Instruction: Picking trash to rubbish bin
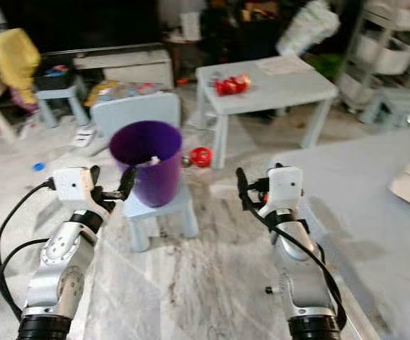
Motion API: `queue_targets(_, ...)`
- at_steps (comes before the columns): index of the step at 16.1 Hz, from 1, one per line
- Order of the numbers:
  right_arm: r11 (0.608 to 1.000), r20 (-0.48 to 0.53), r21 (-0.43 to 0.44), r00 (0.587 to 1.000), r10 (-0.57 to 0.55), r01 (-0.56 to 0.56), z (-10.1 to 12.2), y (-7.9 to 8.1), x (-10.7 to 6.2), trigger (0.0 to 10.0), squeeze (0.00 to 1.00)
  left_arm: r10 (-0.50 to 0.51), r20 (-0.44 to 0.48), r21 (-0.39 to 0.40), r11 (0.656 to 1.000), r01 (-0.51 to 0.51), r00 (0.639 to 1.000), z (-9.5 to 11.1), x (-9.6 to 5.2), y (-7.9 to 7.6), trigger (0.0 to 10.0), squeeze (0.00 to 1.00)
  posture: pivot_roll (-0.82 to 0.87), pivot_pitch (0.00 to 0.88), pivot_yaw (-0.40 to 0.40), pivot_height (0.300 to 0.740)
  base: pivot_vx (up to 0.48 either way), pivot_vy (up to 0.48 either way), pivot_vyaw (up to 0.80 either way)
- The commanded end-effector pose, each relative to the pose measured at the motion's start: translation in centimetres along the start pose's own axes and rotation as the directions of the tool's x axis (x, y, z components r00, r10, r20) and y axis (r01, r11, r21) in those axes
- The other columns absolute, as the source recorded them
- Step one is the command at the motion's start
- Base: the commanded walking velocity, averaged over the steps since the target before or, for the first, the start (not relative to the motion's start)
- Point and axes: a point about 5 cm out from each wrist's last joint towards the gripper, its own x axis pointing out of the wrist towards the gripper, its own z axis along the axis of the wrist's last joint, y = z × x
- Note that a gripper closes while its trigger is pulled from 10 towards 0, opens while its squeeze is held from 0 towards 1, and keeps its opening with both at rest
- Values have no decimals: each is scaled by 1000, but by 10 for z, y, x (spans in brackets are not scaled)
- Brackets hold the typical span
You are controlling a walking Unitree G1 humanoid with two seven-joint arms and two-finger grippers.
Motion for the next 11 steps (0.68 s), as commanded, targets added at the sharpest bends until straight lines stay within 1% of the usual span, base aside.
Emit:
queue_targets(1,1000,17,-6,1000,3,-3,4,0,2,10000,0,-18,-5,7,1000,18,1000,-1,0,-1,10000,0,-11,0,3,740,0,0,0)
queue_targets(4,1000,18,-8,1000,7,-6,4,0,1,10000,0,-40,-6,12,999,40,999,-2,0,-4,10000,0,-13,0,1,740,0,0,0)
queue_targets(7,1000,16,-13,1000,7,-7,4,0,1,10000,0,-37,-9,9,999,37,999,-3,-2,-3,10000,0,-13,0,-1,740,285,0,0)
queue_targets(11,1000,14,-13,1000,9,-9,3,0,0,10000,0,-38,-7,8,999,38,999,-4,-3,-4,10000,0,-13,0,-4,740,387,0,0)
